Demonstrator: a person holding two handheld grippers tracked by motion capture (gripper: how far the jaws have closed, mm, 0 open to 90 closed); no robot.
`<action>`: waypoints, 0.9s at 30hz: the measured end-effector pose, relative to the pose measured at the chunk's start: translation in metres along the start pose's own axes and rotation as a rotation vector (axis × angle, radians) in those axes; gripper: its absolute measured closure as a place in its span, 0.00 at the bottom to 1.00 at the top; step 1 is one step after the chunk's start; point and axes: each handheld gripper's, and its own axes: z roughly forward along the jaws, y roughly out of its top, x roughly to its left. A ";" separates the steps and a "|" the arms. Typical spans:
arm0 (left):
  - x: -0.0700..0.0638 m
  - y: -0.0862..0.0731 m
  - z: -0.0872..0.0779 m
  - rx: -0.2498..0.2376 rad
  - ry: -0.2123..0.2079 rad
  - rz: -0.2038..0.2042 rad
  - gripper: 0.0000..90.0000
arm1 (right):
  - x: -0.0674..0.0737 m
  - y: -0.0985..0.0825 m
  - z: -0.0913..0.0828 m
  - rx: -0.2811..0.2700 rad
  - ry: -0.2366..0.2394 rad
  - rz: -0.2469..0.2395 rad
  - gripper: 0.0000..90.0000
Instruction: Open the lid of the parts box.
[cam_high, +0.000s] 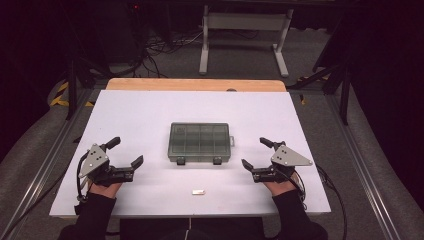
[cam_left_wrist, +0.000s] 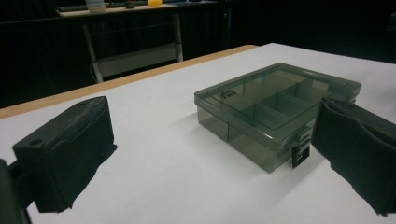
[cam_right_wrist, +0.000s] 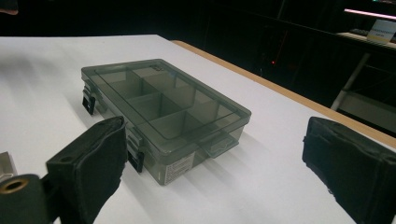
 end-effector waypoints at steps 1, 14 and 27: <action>-0.001 0.000 0.001 0.017 0.001 0.007 0.00 | 0.000 0.000 0.000 -0.002 0.001 0.003 0.08; -0.002 0.002 0.000 0.018 -0.024 0.019 0.01 | 0.002 0.001 0.001 0.006 0.013 -0.010 0.08; 0.004 0.004 0.005 0.046 -0.058 -0.038 0.01 | 0.002 0.005 0.003 0.026 0.022 0.025 0.10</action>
